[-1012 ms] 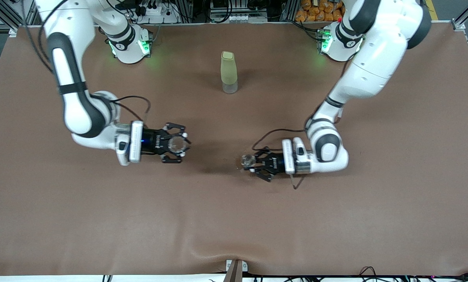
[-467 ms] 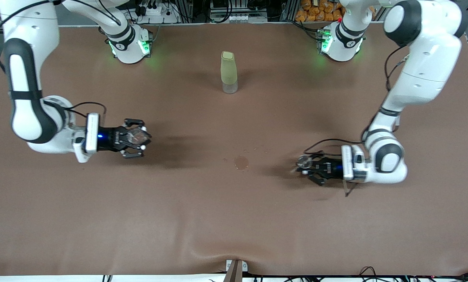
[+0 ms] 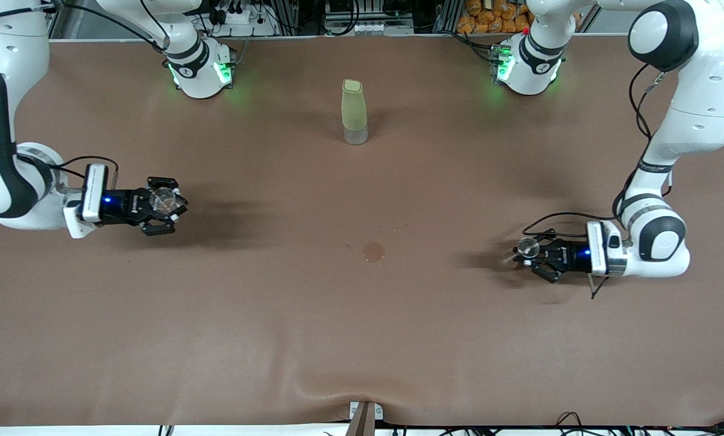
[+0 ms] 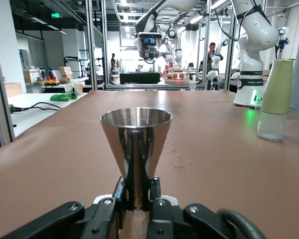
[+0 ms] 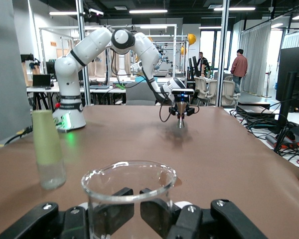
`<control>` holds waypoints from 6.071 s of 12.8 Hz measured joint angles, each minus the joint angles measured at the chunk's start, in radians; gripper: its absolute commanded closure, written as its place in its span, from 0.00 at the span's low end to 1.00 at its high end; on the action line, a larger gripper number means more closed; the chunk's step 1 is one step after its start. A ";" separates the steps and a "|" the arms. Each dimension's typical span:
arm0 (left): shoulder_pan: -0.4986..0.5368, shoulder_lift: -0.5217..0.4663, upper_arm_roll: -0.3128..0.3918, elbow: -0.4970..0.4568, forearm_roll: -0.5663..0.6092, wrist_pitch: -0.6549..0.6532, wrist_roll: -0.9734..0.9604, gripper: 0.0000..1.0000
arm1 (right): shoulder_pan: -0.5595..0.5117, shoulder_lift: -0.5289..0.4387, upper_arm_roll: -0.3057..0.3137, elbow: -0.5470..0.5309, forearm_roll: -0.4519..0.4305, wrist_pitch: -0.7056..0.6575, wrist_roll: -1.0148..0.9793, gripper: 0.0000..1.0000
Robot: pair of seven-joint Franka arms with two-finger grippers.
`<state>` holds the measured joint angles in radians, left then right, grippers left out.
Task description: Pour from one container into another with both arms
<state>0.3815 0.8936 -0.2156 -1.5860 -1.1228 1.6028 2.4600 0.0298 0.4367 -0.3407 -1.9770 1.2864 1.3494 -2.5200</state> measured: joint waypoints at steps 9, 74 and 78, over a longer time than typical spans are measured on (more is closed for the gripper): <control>0.166 0.030 0.009 -0.011 0.104 -0.011 0.000 1.00 | -0.160 0.115 0.001 0.003 -0.116 -0.082 -0.205 1.00; -0.363 -0.919 0.194 0.002 1.132 -0.050 -2.489 0.00 | -0.192 -0.472 0.389 0.348 -1.205 0.053 2.389 0.00; -0.401 -0.959 0.194 -0.046 1.132 -0.040 -2.512 0.00 | -0.200 -0.472 0.390 0.390 -1.216 0.060 2.395 0.00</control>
<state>-0.0191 -0.0656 -0.0214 -1.6320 0.0088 1.5628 -0.0520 -0.1703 -0.0351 0.0491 -1.5870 0.0699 1.4098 -0.1249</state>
